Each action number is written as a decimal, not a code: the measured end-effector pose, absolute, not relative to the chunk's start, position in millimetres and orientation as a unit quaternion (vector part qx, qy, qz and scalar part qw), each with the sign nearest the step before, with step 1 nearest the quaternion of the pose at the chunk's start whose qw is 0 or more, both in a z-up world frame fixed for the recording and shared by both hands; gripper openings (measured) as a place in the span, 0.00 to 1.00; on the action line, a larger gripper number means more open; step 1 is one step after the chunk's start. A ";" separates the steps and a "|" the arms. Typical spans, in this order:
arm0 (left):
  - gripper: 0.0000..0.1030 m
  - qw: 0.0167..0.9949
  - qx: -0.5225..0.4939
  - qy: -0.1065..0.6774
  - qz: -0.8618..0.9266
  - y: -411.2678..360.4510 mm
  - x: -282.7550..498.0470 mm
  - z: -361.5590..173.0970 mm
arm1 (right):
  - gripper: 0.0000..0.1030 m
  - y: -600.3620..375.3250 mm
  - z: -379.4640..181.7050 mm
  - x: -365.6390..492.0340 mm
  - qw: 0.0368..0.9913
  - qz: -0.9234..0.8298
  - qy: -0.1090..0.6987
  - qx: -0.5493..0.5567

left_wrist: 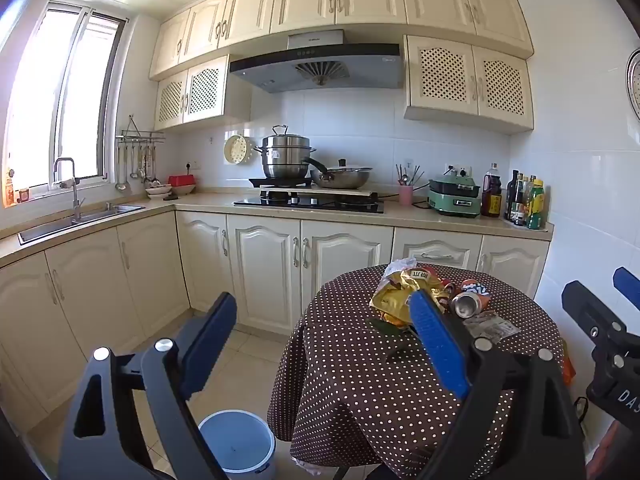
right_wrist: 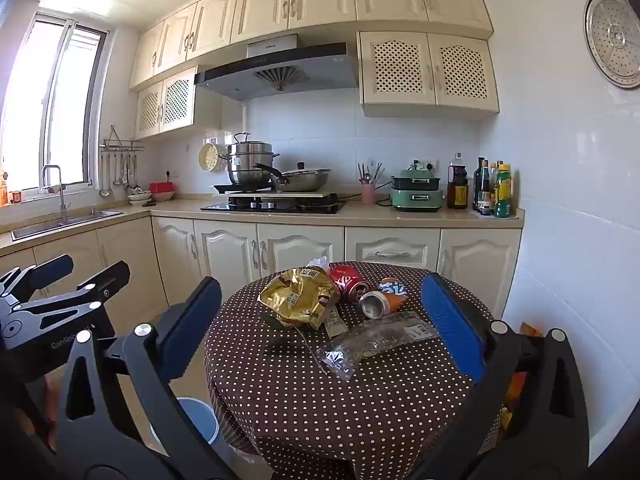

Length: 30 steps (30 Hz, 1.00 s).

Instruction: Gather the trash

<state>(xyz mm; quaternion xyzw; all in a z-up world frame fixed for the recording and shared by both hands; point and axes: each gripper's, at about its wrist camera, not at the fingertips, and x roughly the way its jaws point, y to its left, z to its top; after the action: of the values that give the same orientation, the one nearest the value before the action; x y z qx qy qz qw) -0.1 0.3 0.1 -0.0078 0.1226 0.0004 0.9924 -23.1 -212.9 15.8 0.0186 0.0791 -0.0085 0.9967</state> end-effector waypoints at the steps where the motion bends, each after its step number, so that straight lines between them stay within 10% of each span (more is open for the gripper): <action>1: 0.84 0.992 -0.008 0.122 0.000 0.4 -0.4 0.1 | 0.95 -212.8 15.7 -23.1 0.997 -0.008 0.080 0.019; 30: 0.85 0.991 -0.004 0.131 -0.001 -5.4 4.1 -4.9 | 0.95 -212.9 11.6 -20.2 0.996 -0.008 0.088 0.025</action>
<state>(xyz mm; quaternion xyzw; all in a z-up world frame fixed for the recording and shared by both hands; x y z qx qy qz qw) 4.1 -5.4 -4.9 -0.0041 0.1308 -0.0012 0.9914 -20.2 -212.9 11.6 0.0248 0.0875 -0.0082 0.9958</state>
